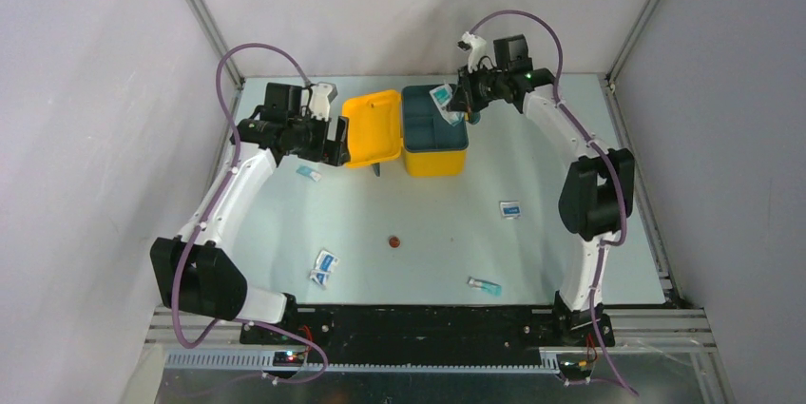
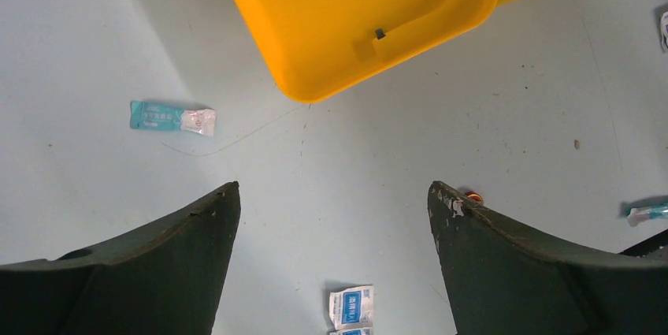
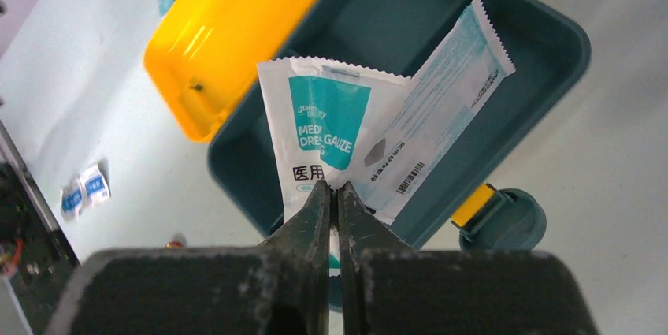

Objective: Organize the medicine kit

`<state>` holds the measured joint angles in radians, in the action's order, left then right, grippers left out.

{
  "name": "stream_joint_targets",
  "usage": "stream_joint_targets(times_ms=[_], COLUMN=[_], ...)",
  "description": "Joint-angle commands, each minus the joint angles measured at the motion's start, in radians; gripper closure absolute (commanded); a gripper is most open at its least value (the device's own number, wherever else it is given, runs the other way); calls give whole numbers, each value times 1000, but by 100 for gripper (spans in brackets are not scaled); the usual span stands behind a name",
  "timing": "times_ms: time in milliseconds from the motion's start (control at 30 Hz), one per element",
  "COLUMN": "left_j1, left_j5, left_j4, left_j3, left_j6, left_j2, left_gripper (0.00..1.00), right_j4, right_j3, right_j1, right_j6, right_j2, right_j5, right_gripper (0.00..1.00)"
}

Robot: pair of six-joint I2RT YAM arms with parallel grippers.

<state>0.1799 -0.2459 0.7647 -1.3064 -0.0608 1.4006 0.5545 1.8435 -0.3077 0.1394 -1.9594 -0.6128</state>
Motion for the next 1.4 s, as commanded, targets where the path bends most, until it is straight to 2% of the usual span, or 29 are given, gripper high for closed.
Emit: stream_joint_targets(times_ms=[0, 600, 1167, 1367], left_j1=[-7, -6, -6, -7], left_j5=[17, 56, 60, 60], left_j4=[-28, -36, -36, -35], left_j3=[-29, -5, 6, 12], left_j6=[-20, -46, -51, -50], left_j2=[-28, -70, -86, -91], left_gripper=[7, 7, 7, 6], right_j4=[-84, -185, -205, -179], right_j3=[61, 226, 322, 339], right_j1=[-4, -93, -118, -135], right_j6=[-176, -368, -440, -435], right_j2=[-31, -196, -313, -300], right_j5=[49, 138, 252, 283], right_gripper=[100, 100, 100, 100])
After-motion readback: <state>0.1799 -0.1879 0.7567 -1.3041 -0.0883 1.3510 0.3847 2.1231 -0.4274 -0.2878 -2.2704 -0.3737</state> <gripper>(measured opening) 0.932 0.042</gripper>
